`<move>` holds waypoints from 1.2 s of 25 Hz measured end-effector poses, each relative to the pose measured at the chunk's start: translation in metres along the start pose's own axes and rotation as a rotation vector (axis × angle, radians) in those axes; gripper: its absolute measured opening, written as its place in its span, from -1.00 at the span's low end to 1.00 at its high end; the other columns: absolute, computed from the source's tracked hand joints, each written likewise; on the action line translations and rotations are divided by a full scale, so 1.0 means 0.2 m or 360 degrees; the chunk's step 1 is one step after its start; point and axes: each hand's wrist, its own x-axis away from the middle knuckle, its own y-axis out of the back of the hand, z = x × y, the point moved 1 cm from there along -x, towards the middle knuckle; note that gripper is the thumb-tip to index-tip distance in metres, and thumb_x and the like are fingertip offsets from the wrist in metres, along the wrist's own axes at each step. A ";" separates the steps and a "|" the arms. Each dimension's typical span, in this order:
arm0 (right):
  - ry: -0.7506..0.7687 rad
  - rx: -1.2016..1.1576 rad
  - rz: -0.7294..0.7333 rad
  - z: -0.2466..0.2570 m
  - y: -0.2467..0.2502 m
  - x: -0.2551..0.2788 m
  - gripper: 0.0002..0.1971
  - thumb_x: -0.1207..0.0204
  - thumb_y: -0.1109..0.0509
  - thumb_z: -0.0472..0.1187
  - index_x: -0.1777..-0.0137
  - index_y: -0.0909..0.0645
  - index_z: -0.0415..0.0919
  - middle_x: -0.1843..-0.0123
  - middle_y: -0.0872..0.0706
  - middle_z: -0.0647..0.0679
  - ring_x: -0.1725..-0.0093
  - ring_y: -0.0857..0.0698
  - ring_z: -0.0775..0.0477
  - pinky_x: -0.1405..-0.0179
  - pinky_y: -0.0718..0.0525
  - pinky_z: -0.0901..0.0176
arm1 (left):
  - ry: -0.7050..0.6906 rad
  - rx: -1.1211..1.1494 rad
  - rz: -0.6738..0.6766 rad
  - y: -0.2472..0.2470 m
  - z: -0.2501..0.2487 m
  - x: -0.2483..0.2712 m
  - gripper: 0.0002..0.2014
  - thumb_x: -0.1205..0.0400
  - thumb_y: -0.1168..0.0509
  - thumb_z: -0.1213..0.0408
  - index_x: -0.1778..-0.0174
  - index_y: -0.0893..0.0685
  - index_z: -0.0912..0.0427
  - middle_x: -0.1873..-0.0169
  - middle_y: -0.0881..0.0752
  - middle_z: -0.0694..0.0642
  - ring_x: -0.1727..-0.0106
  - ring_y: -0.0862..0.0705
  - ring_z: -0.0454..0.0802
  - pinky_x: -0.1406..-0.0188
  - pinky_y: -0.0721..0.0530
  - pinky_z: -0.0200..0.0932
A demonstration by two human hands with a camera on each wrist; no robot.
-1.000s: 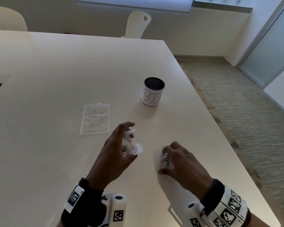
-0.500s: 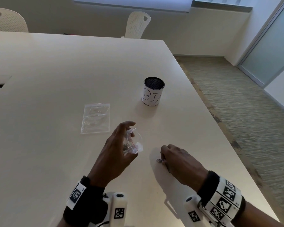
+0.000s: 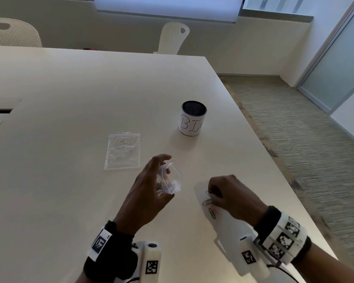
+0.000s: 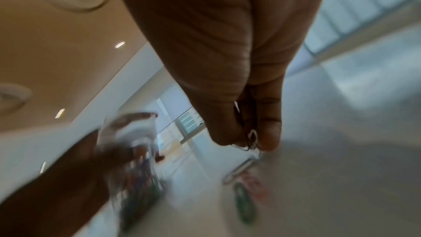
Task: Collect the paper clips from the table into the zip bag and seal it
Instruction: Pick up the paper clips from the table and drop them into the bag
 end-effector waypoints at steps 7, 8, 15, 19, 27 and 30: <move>-0.0035 -0.1521 -0.0171 0.17 0.17 -0.01 -0.95 -0.57 -0.53 -0.47 0.03 -0.74 -0.50 0.16 -0.80 -0.50 0.25 -0.79 -0.17 0.16 -0.84 0.11 | 0.0012 0.0008 0.0012 -0.01 0.01 0.00 -0.33 -0.55 -0.56 0.22 -0.51 -0.41 -0.17 -0.12 -0.64 -0.12 0.03 -0.73 -0.13 0.15 -0.70 -0.44; 0.0011 -0.1548 -0.0200 0.22 0.18 -0.02 -0.94 -0.57 -0.53 -0.46 0.02 -0.75 -0.48 0.15 -0.82 -0.46 0.23 -0.82 -0.19 0.13 -0.86 0.11 | 0.0013 0.0004 0.0017 -0.01 0.01 0.00 -0.33 -0.54 -0.57 0.21 -0.52 -0.41 -0.16 -0.13 -0.64 -0.11 0.01 -0.73 -0.15 0.15 -0.69 -0.45; 0.0312 -0.0984 -0.0382 0.41 0.15 -0.06 -0.88 -0.52 -0.63 -0.36 0.03 -0.88 -0.14 0.19 -0.92 0.03 0.19 -0.90 0.16 0.00 -0.87 0.22 | 0.0018 -0.0019 0.0047 0.00 0.01 0.00 -0.25 -0.51 -0.58 0.28 -0.56 -0.38 -0.15 -0.25 -0.63 -0.10 -0.10 -0.68 -0.30 0.14 -0.66 -0.50; 0.0278 -0.0869 -0.0461 0.33 0.19 -0.04 -0.87 -0.50 -0.64 -0.34 0.01 -0.88 -0.11 0.18 -0.91 0.10 0.17 -0.88 0.23 -0.02 -0.86 0.27 | 0.0008 -0.0010 0.0030 -0.01 0.02 0.00 -0.28 -0.53 -0.58 0.25 -0.53 -0.39 -0.20 -0.16 -0.64 -0.12 -0.04 -0.71 -0.18 0.13 -0.70 -0.44; 0.0354 0.0127 0.0341 -0.01 0.07 0.08 -0.51 -0.49 -0.63 0.00 -0.43 -0.65 0.16 -0.42 -0.59 0.33 -0.19 -0.61 0.33 -0.22 -0.62 0.42 | 0.0005 -0.0030 0.0009 -0.01 0.02 0.00 -0.29 -0.52 -0.58 0.26 -0.51 -0.40 -0.22 -0.12 -0.65 -0.16 0.03 -0.72 -0.09 0.12 -0.71 -0.40; 0.0269 0.0030 0.0149 -0.02 0.00 0.11 -0.65 -0.47 -0.67 -0.06 -0.24 -0.74 0.09 -0.25 -0.68 0.22 -0.03 -0.71 0.20 -0.09 -0.75 0.24 | 0.0005 -0.0048 0.0007 -0.01 0.02 0.00 -0.28 -0.51 -0.59 0.27 -0.50 -0.40 -0.22 -0.12 -0.65 -0.17 0.05 -0.73 -0.10 0.12 -0.70 -0.42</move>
